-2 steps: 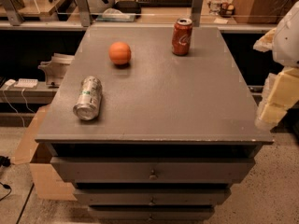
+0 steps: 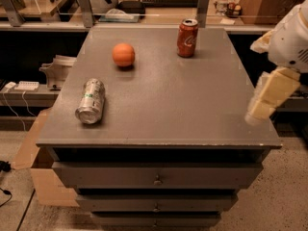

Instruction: Pick orange

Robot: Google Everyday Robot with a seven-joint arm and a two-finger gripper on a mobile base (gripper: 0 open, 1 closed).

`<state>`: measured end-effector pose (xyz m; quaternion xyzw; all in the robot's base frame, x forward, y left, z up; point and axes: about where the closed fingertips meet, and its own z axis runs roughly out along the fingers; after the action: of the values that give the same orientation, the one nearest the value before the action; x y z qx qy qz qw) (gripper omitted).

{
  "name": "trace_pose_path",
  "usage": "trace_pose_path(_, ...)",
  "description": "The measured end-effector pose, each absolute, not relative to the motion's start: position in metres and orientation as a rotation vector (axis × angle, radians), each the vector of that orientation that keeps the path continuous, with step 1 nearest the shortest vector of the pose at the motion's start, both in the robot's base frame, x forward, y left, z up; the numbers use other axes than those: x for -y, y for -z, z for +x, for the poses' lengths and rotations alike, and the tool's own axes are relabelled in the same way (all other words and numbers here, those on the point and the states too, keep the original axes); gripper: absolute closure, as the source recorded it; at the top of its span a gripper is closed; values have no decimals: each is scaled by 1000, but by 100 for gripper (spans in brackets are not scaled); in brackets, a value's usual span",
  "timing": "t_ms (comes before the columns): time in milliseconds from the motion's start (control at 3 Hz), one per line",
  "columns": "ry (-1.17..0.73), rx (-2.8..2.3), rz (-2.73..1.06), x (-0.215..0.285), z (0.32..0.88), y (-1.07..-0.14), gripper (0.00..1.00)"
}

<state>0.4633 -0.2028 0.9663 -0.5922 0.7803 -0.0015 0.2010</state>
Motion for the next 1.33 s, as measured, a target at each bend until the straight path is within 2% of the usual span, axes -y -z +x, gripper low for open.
trace_pose_path(667,-336,-1959,-1351,132,573,-950,0)
trace_pose_path(1333,-375,-1938,-1313,124,581,-950,0)
